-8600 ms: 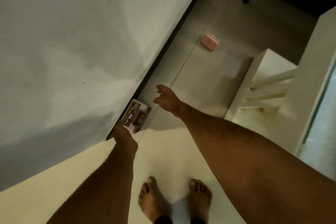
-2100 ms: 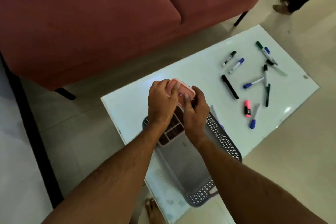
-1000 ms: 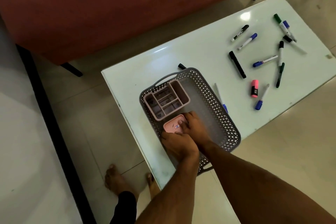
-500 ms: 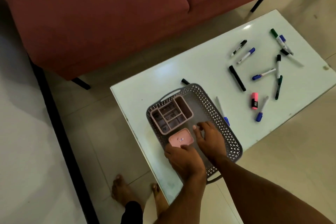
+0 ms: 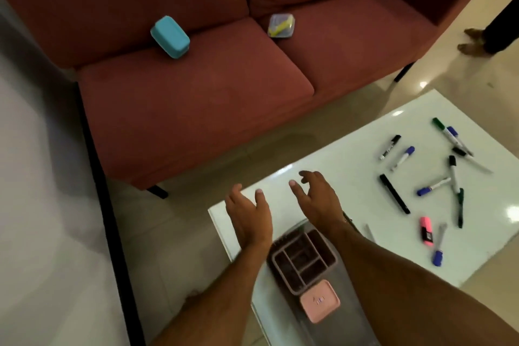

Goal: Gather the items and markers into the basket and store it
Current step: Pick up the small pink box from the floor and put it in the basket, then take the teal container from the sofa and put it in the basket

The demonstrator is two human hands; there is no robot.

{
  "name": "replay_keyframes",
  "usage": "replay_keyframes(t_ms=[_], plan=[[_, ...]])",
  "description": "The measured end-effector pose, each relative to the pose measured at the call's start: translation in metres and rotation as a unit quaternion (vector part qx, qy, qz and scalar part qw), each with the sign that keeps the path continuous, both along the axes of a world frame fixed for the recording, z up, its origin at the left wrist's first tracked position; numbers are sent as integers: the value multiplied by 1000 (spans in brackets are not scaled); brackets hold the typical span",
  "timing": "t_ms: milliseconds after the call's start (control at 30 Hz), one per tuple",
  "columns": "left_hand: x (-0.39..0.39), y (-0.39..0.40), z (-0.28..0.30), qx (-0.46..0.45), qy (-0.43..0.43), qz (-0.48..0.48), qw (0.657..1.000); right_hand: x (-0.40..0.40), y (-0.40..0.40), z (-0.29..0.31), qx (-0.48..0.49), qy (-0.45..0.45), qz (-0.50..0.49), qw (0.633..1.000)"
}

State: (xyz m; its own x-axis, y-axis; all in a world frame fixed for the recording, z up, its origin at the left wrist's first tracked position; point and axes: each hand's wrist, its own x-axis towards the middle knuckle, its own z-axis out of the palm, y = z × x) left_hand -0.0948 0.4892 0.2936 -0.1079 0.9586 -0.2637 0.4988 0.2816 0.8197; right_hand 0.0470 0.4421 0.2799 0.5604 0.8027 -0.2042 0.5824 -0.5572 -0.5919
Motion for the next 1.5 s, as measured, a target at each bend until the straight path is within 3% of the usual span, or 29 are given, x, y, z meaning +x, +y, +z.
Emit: replay_keyframes(t_ms=[267, 600, 833, 1233, 1500], plan=[[-83, 222, -21, -33, -40, -38, 998, -51, 181, -4, 74, 139, -9, 988], [-161, 381, -20, -83, -106, 24, 991, -97, 341, 1, 83, 239, -63, 965], [-139, 466, -26, -115, -194, 65, 972, -92, 442, -8, 88, 321, -86, 939], [-56, 645, -58, -157, -236, 92, 955, -44, 637, -33, 82, 379, -116, 915], [-18, 703, -63, -132, -277, 59, 950, -32, 695, -37, 57, 399, -86, 911]])
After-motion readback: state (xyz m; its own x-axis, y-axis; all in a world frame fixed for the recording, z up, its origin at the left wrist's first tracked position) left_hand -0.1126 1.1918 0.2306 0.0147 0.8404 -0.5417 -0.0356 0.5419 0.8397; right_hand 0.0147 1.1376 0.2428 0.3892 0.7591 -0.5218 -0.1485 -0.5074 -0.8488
